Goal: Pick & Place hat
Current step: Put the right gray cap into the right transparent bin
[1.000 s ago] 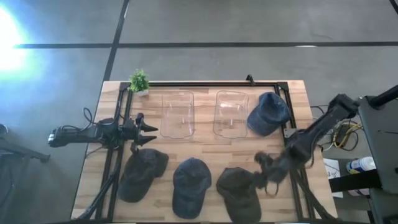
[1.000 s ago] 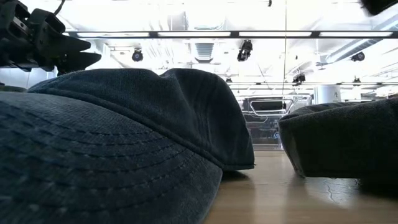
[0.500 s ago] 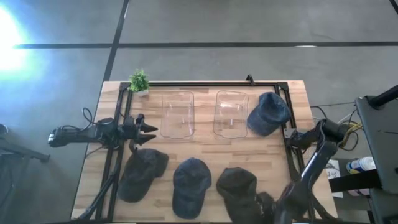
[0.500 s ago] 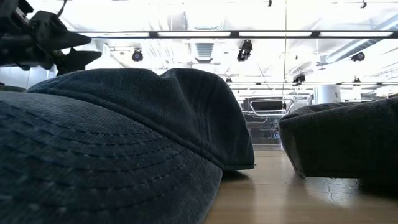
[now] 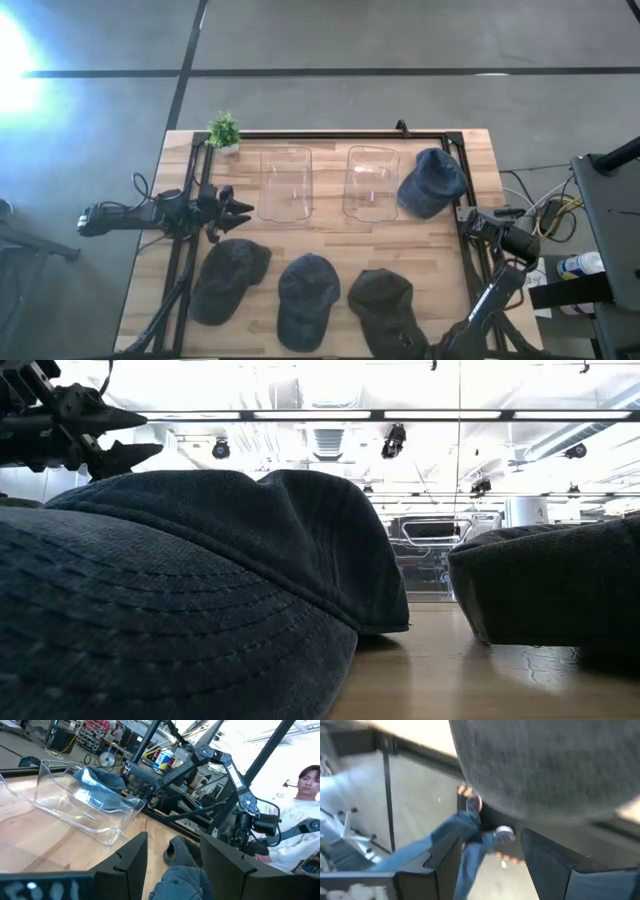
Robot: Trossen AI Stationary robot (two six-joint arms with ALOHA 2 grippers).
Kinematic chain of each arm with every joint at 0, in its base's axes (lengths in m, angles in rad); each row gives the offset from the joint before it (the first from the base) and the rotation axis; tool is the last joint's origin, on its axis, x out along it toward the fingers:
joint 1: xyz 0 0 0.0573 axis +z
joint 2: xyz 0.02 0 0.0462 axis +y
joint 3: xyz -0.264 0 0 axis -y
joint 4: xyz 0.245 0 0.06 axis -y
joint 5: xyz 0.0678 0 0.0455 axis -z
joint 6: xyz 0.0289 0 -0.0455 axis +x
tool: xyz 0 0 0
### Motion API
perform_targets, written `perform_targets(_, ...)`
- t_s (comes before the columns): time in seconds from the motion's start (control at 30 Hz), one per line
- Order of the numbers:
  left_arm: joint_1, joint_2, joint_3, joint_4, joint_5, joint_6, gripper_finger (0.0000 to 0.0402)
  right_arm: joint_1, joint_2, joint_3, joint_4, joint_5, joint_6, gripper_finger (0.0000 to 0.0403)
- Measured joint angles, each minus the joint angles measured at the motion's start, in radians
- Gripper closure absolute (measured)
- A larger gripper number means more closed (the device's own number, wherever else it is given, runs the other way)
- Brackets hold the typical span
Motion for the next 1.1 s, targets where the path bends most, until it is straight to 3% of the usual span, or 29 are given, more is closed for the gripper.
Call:
perform_targets(0.33, 0.0, 0.0, 0.0, 0.0, 0.003, 0.012, 0.0226, 0.023, 0.054, 0.006, 0.021, -0.011, 0.004, 0.0204)
perform_targets(0.53, 0.0, 0.0, 0.0, 0.0, 0.003, 0.022, 0.0226, 0.029, 0.052, 0.013, -0.166, 0.002, 0.01, 0.0204)
perform_targets(0.67, 0.0, 0.0, 0.0, 0.0, 0.003, 0.022, 0.0226, -0.004, 0.05, -0.022, -0.189, 0.026, 0.009, 0.0204)
perform_targets(1.1, -0.001, 0.0, 0.001, 0.009, 0.011, 0.02, 0.0226, -0.095, 0.035, -0.046, -0.246, 0.304, -0.024, 0.0204)
